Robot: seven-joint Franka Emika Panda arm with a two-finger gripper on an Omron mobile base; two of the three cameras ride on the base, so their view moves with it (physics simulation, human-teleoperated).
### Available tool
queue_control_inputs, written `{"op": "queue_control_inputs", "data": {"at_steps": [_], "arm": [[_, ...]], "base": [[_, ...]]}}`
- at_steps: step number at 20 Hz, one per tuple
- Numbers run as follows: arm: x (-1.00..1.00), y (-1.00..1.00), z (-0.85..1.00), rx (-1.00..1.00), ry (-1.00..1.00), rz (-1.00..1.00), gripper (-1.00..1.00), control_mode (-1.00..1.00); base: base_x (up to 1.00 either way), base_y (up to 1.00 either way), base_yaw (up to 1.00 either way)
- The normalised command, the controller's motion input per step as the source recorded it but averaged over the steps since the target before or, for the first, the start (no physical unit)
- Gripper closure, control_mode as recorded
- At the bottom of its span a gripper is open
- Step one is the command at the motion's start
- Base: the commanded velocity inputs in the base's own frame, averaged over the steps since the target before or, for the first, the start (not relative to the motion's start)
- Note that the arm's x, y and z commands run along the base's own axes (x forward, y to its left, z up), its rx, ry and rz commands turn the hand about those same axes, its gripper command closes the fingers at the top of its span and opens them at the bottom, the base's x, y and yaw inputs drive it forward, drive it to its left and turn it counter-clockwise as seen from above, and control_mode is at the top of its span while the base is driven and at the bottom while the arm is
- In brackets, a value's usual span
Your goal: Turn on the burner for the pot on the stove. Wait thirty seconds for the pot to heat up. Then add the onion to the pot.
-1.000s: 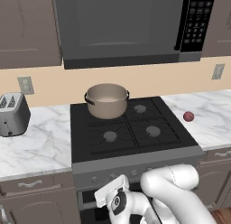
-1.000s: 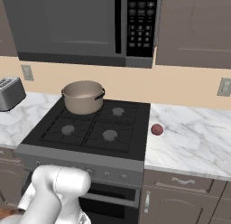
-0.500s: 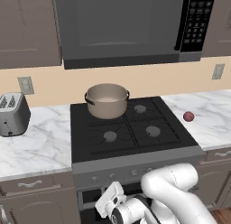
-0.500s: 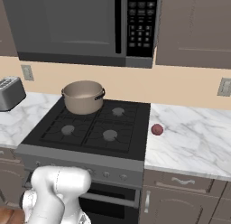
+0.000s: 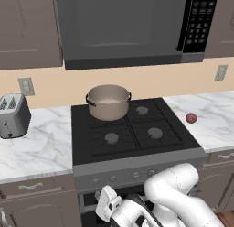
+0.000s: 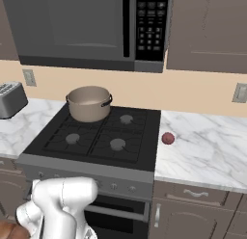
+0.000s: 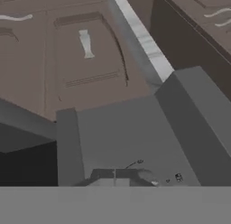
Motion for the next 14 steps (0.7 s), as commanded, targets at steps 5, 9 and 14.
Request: {"op": "queue_control_inputs", "data": {"at_steps": [5,9,14], "arm": [[-0.21,0.00,0.48,0.00,-0.01,-0.05,-1.00,-1.00],[-0.13,0.12,1.00,0.01,0.00,-0.19,-1.00,-1.00],[-0.46,0.02,1.00,0.05,0.01,-0.21,-1.00,-1.00]], "base": [[0.00,0.00,0.00],[0.00,0.00,0.00],[0.00,0.00,0.00]]}}
